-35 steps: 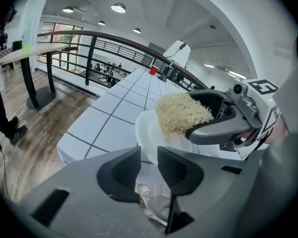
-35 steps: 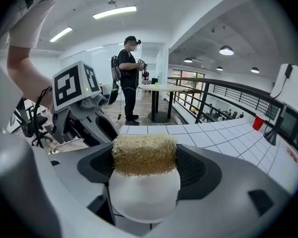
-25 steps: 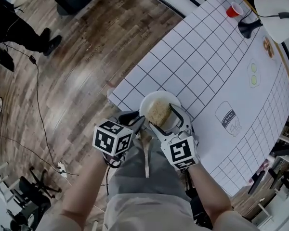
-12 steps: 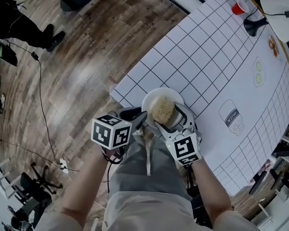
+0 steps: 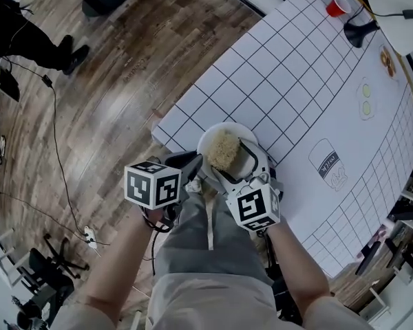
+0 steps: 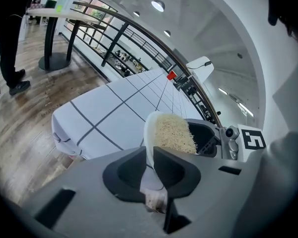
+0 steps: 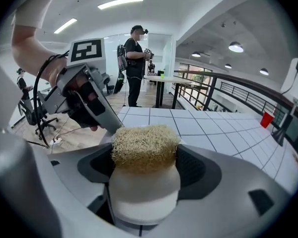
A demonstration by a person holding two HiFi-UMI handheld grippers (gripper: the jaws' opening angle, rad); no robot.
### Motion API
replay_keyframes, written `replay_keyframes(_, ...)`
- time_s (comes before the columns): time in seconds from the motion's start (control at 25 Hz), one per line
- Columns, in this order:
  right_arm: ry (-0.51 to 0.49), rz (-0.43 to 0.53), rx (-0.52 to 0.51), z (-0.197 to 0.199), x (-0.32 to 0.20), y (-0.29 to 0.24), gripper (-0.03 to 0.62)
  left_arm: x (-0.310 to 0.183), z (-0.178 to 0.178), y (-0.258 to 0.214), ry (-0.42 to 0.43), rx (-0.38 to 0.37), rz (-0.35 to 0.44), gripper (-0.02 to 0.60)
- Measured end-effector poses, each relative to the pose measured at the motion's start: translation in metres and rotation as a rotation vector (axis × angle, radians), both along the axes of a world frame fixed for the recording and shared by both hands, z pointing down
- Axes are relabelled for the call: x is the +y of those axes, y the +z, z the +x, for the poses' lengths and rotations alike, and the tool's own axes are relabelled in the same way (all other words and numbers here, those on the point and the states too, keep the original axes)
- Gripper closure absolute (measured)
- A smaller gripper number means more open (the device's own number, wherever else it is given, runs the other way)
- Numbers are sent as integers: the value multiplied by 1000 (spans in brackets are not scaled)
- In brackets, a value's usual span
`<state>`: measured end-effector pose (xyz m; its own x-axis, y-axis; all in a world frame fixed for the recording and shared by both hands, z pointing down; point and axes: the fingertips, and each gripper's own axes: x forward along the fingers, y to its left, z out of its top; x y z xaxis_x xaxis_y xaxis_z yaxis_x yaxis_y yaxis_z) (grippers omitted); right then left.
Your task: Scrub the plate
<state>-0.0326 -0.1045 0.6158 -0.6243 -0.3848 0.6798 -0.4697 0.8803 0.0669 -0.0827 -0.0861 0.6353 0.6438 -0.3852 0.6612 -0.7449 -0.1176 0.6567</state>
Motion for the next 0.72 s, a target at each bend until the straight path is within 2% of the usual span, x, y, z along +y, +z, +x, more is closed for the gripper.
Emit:
replay_keyframes(0.2,-75,36,16,-11,0,3,224,0,2,1,2,0,4,526)
replay_keyframes(0.32,-84,42,48,-5,0,7,224,0,2,1,-9,8,1,526)
replay_keyframes(0.52,-34,6,73,11,-2,8,224,-2,0,1,-32,18,-8,529)
replay_keyframes(0.72,14,15,99,41,-7,6,224,-1,0,1,-34,16,-4,529)
